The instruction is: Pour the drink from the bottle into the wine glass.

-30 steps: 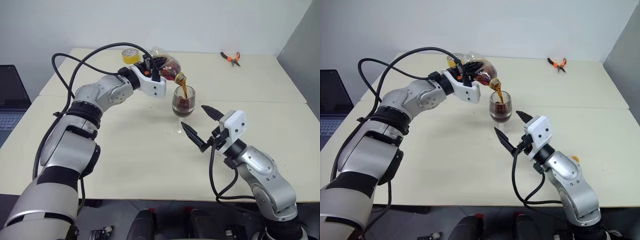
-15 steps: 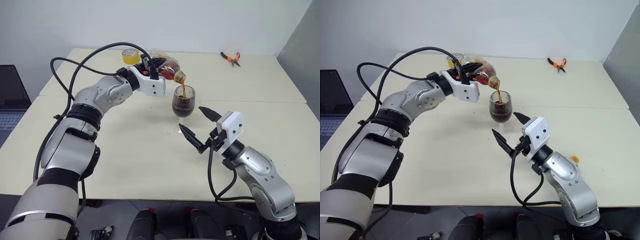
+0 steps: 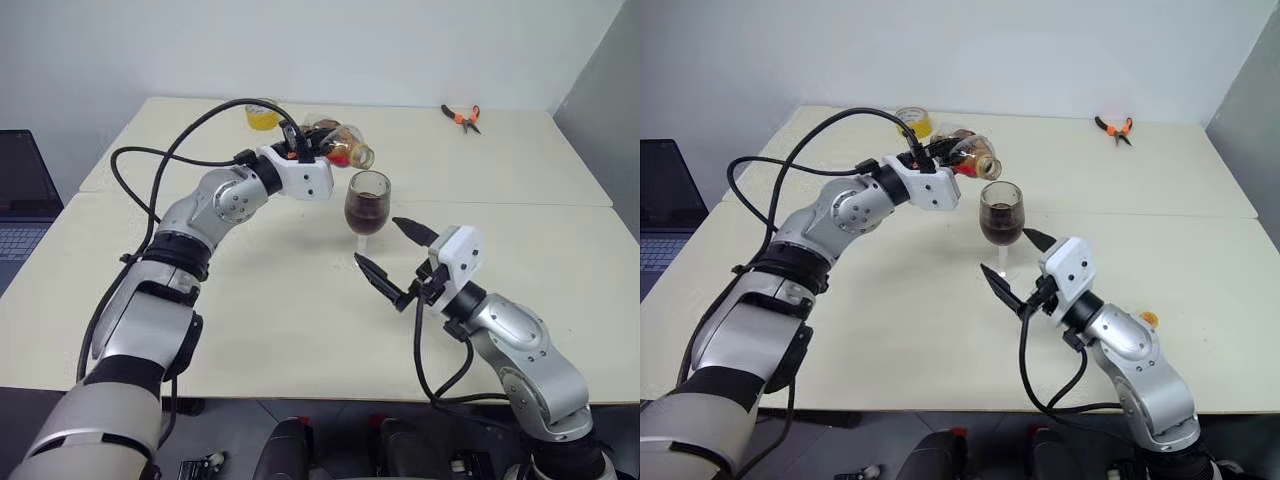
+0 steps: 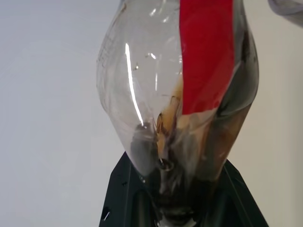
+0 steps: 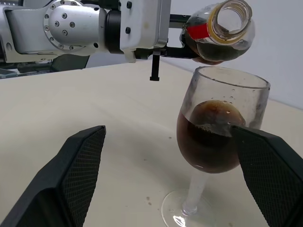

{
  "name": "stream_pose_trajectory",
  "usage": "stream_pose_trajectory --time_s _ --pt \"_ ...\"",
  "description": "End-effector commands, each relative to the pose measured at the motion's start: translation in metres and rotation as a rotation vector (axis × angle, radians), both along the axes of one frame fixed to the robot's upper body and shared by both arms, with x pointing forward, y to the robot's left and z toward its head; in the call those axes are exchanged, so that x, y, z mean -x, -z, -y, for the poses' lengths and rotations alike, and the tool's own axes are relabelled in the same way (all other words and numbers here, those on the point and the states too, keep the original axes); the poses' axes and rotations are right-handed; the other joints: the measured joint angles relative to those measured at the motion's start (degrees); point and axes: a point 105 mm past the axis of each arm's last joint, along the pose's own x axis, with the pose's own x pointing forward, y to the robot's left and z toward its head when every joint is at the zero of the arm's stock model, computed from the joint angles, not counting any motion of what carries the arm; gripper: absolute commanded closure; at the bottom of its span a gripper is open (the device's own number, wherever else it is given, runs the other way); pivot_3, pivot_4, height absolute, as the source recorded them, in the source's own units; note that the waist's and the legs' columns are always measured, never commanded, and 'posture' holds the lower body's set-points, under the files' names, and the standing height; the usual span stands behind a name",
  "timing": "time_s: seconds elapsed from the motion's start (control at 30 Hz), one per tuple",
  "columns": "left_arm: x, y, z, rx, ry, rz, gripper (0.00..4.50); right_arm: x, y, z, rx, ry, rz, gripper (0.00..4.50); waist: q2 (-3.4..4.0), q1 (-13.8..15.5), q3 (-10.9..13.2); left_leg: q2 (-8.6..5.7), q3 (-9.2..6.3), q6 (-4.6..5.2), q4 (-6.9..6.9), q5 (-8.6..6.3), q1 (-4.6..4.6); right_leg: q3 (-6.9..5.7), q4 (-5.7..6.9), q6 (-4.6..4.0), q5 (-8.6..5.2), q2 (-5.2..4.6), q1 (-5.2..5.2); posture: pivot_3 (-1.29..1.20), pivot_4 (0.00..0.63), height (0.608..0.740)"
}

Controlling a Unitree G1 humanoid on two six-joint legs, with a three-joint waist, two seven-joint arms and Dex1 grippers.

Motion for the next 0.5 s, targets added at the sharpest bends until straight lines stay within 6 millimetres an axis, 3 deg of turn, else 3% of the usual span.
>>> stream_pose_trajectory --time_s 0.03,0.23,0.5 --pt "-0.004 -0.020 -0.019 0.270 -0.042 -0.079 3.94 0.012 -0.023 -0.005 -0.008 -0.052 0.079 0.00 0.01 -0.05 0.00 0.02 -0.02 0.00 0.07 0.00 -0.03 -0.03 0.02 0.00 0.00 0.00 0.00 0.00 0.150 0.740" --pt "-0.004 0.004 -0.047 0.572 -0.117 -0.279 3.94 0.022 -0.031 -0.012 -0.006 -0.127 0.005 0.00 0.00 -0.57 -0.01 0.05 -0.07 0.00 0.12 0.00 -0.03 -0.02 0.15 0.00 0.00 0.01 0.00 0.00 0.150 0.740" --pt "0.017 0.067 -0.089 0.934 -0.280 -0.495 3.94 0.028 -0.035 -0.017 0.064 -0.207 -0.031 0.00 -0.03 -0.93 -0.05 0.04 -0.14 0.12 0.16 -0.07 -0.03 -0.04 0.19 0.00 0.00 -0.01 0.02 0.00 0.150 0.740"
